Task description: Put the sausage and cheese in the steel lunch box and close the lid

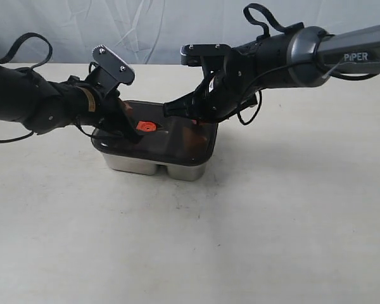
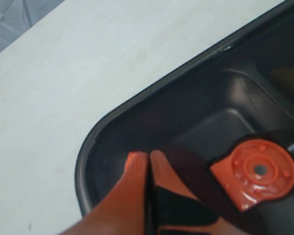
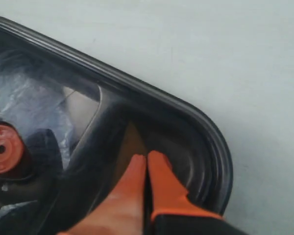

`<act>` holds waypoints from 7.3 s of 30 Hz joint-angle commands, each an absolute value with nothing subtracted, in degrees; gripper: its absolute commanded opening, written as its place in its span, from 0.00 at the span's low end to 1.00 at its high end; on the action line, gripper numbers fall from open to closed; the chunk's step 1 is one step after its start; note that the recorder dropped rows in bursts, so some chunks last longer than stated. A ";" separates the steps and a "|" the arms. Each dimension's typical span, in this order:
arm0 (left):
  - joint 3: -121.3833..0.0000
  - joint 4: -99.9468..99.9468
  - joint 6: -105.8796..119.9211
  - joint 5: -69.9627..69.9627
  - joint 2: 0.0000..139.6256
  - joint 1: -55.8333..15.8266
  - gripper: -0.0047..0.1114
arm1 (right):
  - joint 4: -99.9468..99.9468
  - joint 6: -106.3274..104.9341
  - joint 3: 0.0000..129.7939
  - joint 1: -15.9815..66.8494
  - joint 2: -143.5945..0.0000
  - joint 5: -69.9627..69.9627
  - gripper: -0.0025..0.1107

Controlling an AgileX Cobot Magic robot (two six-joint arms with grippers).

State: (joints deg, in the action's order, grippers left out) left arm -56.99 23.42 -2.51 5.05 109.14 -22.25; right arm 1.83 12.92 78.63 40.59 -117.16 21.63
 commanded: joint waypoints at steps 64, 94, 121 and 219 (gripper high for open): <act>-24.44 -6.88 -2.78 -36.65 6.36 -38.88 0.04 | 7.77 22.13 40.35 77.47 -84.89 12.61 0.02; -10.05 -12.24 -1.38 -21.97 0.00 -8.70 0.04 | 7.77 22.13 40.35 77.47 -84.89 2.14 0.02; -9.73 -8.92 -1.26 -27.87 0.00 -8.48 0.04 | 2.09 19.63 40.35 78.29 -64.44 2.55 0.02; -9.73 -8.92 -1.26 -27.87 0.00 -8.48 0.04 | 0.55 13.95 0.00 7.15 0.00 14.97 0.02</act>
State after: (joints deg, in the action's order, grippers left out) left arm -9.87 -9.08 -1.24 -28.19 0.28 -8.66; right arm 0.66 14.10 0.12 7.51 -0.35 15.01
